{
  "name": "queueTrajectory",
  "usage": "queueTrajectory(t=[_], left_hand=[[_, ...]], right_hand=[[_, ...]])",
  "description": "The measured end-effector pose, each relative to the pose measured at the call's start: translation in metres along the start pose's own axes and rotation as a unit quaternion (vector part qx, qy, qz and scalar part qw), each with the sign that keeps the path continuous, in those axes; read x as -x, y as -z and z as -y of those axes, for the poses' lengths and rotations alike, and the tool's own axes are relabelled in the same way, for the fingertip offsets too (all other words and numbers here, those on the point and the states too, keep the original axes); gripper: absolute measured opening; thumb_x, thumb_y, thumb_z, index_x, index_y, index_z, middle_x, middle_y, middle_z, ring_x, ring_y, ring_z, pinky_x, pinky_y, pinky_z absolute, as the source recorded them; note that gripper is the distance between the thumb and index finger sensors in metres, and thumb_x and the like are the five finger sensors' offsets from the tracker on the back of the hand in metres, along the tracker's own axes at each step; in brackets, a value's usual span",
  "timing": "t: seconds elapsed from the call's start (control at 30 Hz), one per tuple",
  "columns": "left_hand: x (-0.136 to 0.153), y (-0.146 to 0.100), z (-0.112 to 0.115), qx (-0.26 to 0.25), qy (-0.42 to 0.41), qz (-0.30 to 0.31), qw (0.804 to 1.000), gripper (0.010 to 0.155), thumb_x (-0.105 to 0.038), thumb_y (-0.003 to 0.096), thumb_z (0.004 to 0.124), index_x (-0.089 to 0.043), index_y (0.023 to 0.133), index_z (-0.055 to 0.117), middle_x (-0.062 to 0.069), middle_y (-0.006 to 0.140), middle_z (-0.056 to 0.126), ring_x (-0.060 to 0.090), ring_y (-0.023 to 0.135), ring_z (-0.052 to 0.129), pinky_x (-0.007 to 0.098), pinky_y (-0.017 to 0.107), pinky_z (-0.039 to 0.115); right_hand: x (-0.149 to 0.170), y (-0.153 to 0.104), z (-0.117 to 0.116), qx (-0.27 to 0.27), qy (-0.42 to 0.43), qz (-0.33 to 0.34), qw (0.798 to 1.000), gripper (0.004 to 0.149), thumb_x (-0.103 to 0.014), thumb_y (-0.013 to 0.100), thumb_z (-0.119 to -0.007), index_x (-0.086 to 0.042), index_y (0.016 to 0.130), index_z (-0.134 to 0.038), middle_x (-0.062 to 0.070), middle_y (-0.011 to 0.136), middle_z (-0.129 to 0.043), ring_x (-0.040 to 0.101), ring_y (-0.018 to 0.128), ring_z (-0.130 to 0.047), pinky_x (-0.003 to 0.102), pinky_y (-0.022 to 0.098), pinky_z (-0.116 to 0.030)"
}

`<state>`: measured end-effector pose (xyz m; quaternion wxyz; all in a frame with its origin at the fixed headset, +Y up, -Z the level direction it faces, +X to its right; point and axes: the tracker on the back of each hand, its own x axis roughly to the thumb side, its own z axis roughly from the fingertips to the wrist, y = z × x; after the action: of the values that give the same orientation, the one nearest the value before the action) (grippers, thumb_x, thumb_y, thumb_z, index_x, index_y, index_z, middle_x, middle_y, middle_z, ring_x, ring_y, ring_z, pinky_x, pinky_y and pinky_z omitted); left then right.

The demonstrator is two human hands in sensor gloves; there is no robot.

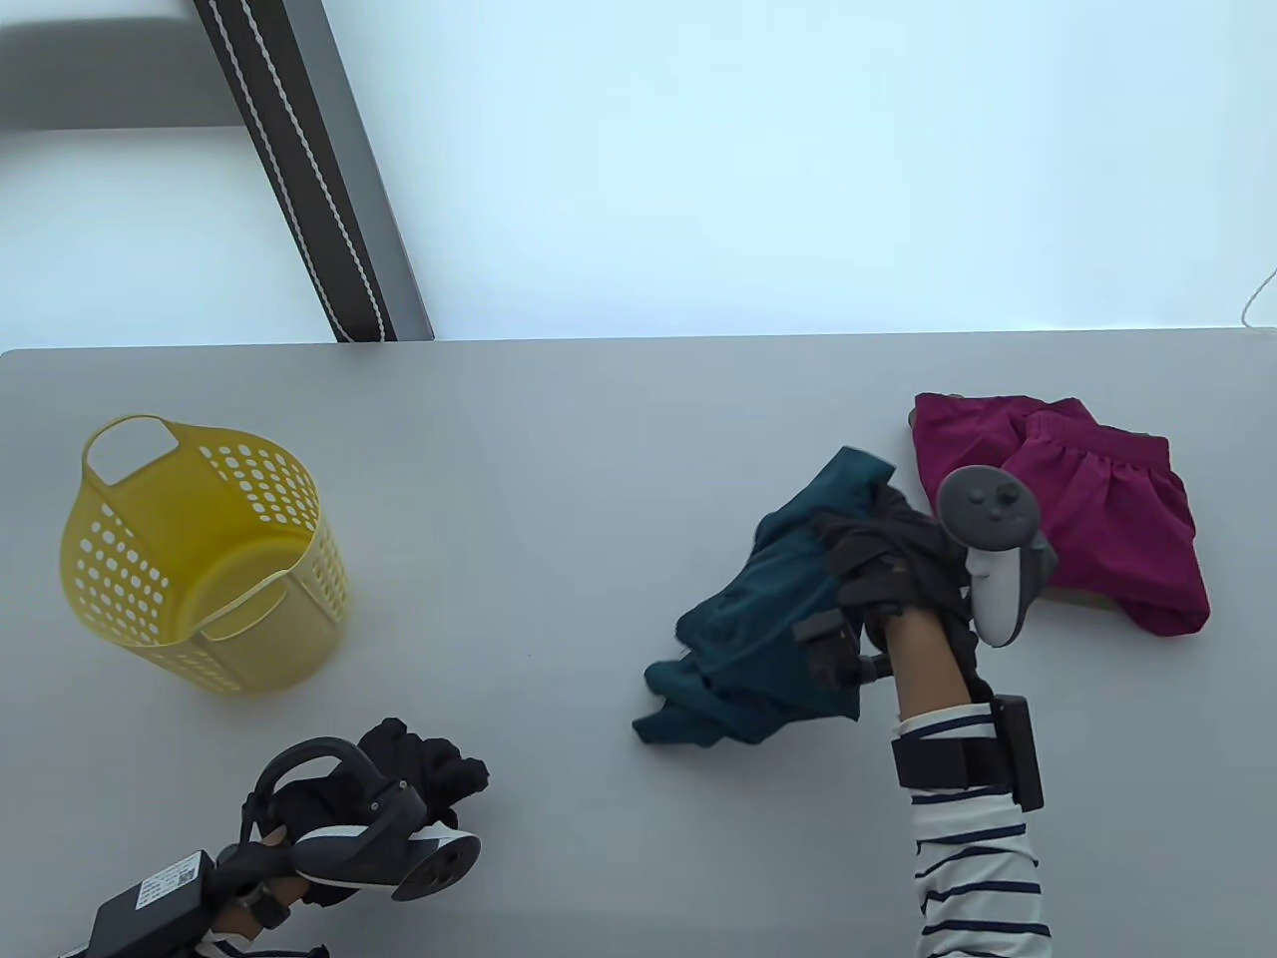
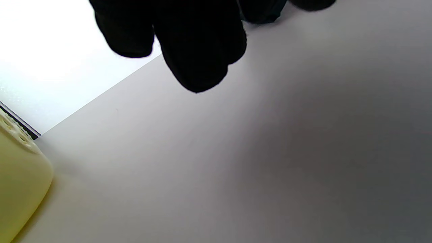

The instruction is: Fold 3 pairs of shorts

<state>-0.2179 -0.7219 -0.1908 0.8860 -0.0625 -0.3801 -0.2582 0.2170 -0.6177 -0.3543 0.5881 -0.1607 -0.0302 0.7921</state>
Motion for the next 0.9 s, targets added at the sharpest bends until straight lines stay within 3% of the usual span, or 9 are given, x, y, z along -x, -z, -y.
queueTrajectory(t=[0.2, 0.27, 0.37, 0.43, 0.5, 0.57, 0.63, 0.8, 0.9], left_hand=[[0.0, 0.0, 0.0, 0.003, -0.003, 0.001, 1.0, 0.057, -0.049, 0.0472, 0.057, -0.028, 0.099, 0.046, -0.001, 0.096, 0.079, 0.013, 0.074, 0.099, 0.048, 0.067, 0.079], [0.0, 0.001, 0.0, 0.004, -0.005, 0.002, 1.0, 0.057, -0.049, 0.0472, 0.057, -0.028, 0.099, 0.046, -0.001, 0.096, 0.079, 0.013, 0.074, 0.099, 0.048, 0.067, 0.079], [0.0, 0.002, 0.001, 0.007, -0.007, 0.003, 1.0, 0.057, -0.049, 0.0472, 0.057, -0.028, 0.099, 0.046, -0.001, 0.096, 0.079, 0.013, 0.074, 0.099, 0.048, 0.068, 0.079], [0.0, 0.003, 0.002, 0.011, -0.007, 0.003, 1.0, 0.057, -0.049, 0.0472, 0.057, -0.028, 0.099, 0.046, -0.001, 0.096, 0.079, 0.013, 0.074, 0.099, 0.048, 0.068, 0.079], [0.0, 0.003, 0.002, 0.013, -0.007, 0.003, 1.0, 0.057, -0.049, 0.0473, 0.057, -0.028, 0.099, 0.046, -0.001, 0.096, 0.079, 0.014, 0.074, 0.099, 0.048, 0.068, 0.079], [0.0, 0.003, 0.001, 0.013, -0.004, 0.0, 1.0, 0.057, -0.049, 0.0472, 0.057, -0.028, 0.099, 0.045, -0.001, 0.096, 0.079, 0.014, 0.074, 0.099, 0.048, 0.068, 0.079], [0.001, 0.003, 0.002, 0.012, -0.002, -0.002, 1.0, 0.058, -0.049, 0.0472, 0.057, -0.028, 0.099, 0.045, -0.001, 0.096, 0.079, 0.014, 0.074, 0.099, 0.048, 0.068, 0.078], [0.001, 0.005, 0.003, 0.022, -0.003, -0.002, 1.0, 0.058, -0.05, 0.0472, 0.057, -0.028, 0.1, 0.045, 0.0, 0.097, 0.079, 0.014, 0.074, 0.098, 0.048, 0.068, 0.078], [0.002, 0.004, 0.003, 0.025, -0.001, -0.004, 1.0, 0.058, -0.05, 0.0472, 0.057, -0.027, 0.1, 0.044, 0.0, 0.097, 0.078, 0.014, 0.075, 0.098, 0.048, 0.068, 0.078]], right_hand=[[0.003, 0.024, 0.067, 0.108, 0.219, 0.041, 0.969, 0.039, -0.024, 0.049, -0.076, -0.021, 0.081, -0.054, 0.01, 0.082, -0.08, 0.022, 0.066, -0.102, 0.029, 0.045, -0.092], [0.017, 0.034, 0.087, 0.094, 0.318, 0.095, 0.939, 0.041, -0.025, 0.052, -0.074, -0.026, 0.084, -0.049, 0.005, 0.09, -0.074, 0.02, 0.078, -0.095, 0.031, 0.056, -0.086], [0.045, 0.043, 0.101, 0.08, 0.365, 0.096, 0.922, 0.045, -0.028, 0.056, -0.066, -0.031, 0.09, -0.037, -0.001, 0.103, -0.06, 0.019, 0.098, -0.077, 0.042, 0.074, -0.065], [0.077, 0.047, 0.109, 0.103, 0.326, 0.055, 0.938, 0.057, -0.031, 0.059, -0.061, -0.025, 0.099, -0.022, 0.008, 0.112, -0.037, 0.039, 0.107, -0.037, 0.055, 0.076, -0.039], [0.105, 0.048, 0.112, 0.127, 0.229, -0.02, 0.965, 0.078, -0.041, 0.058, -0.061, -0.011, 0.104, -0.006, 0.027, 0.106, -0.01, 0.057, 0.091, -0.006, 0.065, 0.064, -0.02], [0.133, 0.044, 0.108, 0.162, 0.073, -0.152, 0.972, 0.087, -0.048, 0.055, -0.061, 0.0, 0.102, -0.005, 0.043, 0.095, -0.009, 0.068, 0.078, -0.011, 0.069, 0.054, -0.028], [0.16, 0.039, 0.106, 0.122, -0.057, -0.256, 0.957, 0.09, -0.05, 0.055, -0.056, 0.007, 0.099, -0.003, 0.048, 0.09, -0.007, 0.07, 0.073, -0.01, 0.07, 0.05, -0.027], [0.186, 0.036, 0.096, 0.101, -0.024, -0.256, 0.961, 0.09, -0.047, 0.055, -0.057, 0.008, 0.097, 0.001, 0.039, 0.089, 0.008, 0.061, 0.069, 0.01, 0.064, 0.047, -0.008], [0.18, 0.035, 0.1, 0.084, -0.062, -0.251, 0.962, 0.091, -0.049, 0.055, -0.056, 0.01, 0.096, 0.0, 0.043, 0.09, 0.001, 0.065, 0.071, 0.001, 0.067, 0.048, -0.017]])
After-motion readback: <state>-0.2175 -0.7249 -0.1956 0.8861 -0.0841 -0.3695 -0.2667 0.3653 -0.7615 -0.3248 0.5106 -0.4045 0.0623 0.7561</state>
